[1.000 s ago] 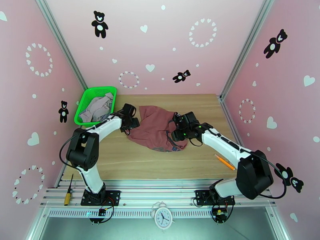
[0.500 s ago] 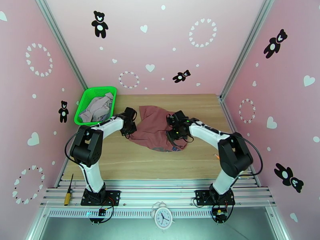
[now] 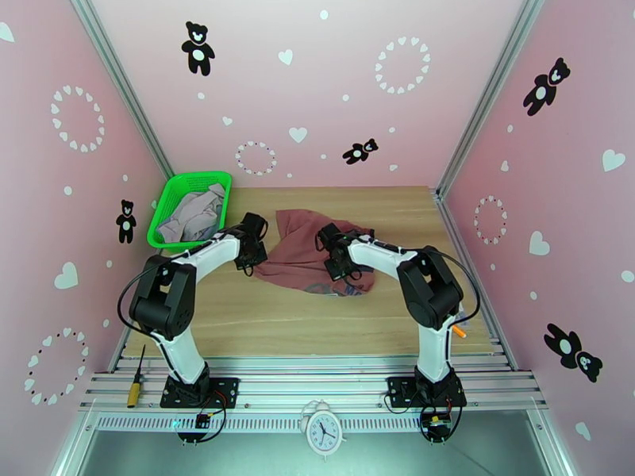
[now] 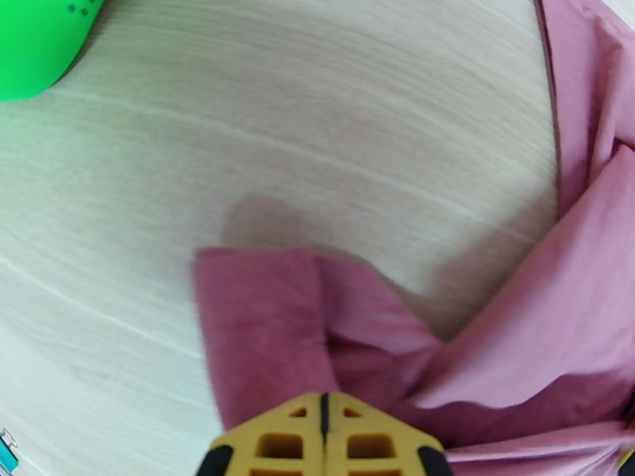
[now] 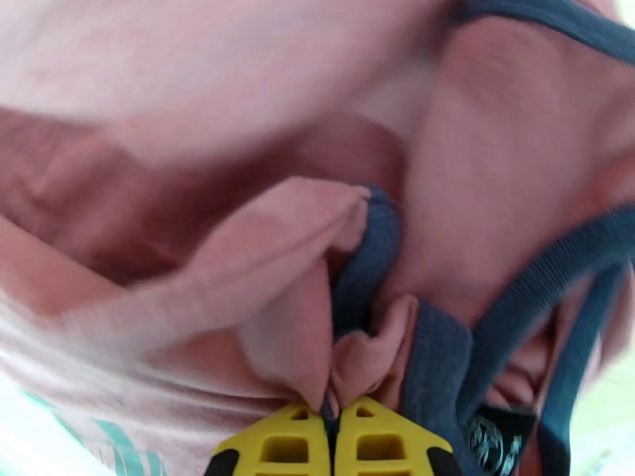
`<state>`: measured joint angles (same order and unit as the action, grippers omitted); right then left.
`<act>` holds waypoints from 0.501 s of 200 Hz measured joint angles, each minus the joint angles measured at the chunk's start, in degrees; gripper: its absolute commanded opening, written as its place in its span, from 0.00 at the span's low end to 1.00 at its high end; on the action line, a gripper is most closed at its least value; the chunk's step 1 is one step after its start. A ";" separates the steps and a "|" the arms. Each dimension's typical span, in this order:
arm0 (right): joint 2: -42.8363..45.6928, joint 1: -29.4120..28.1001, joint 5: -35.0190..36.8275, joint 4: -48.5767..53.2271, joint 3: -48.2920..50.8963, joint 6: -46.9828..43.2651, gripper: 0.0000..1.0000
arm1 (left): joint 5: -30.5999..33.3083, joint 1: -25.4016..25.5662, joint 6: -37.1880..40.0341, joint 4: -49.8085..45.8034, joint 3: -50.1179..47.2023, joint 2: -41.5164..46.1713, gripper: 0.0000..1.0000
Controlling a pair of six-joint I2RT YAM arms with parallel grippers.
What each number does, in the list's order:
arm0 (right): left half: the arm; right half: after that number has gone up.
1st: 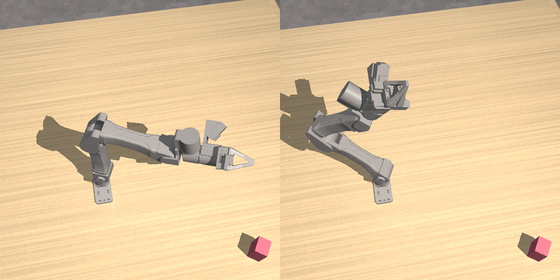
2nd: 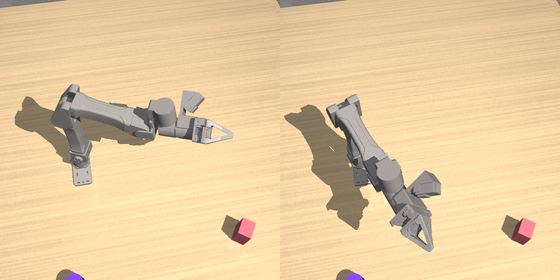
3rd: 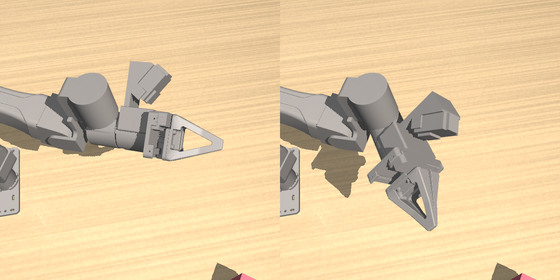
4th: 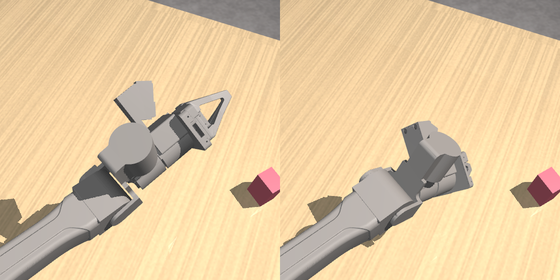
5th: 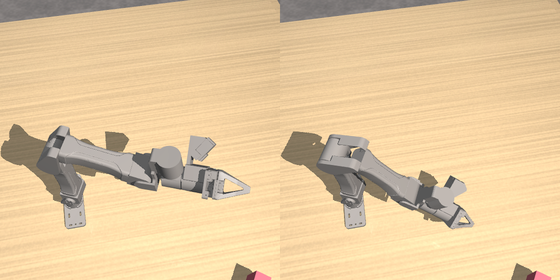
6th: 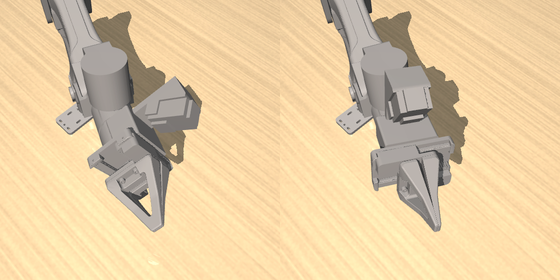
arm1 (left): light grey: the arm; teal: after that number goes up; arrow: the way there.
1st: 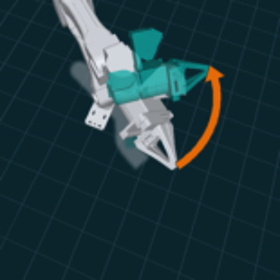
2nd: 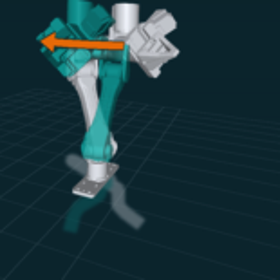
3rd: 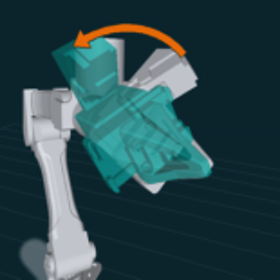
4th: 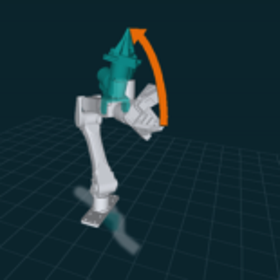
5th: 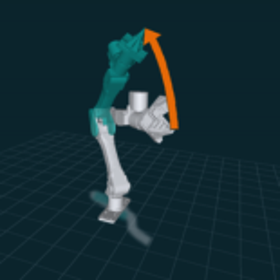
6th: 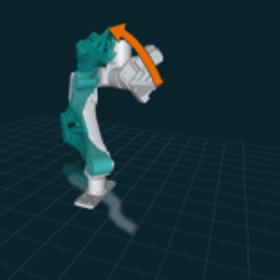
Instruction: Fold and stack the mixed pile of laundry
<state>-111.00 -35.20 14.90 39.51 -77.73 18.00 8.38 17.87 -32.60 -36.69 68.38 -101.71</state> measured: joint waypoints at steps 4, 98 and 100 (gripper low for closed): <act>0.98 0.02 0.76 0.28 0.20 0.26 0.00 | -0.02 -0.07 0.00 0.00 -0.22 0.37 0.00; 34.23 0.70 -2.14 0.63 24.63 13.90 0.22 | -5.05 0.98 -0.26 4.61 -4.94 4.98 0.00; 34.29 0.79 -2.36 0.46 25.35 14.12 0.24 | -5.05 1.03 -0.24 4.63 -5.11 4.98 0.00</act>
<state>-76.71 -34.41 12.53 39.97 -52.38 32.12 3.33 18.90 -32.84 -32.05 63.26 -96.73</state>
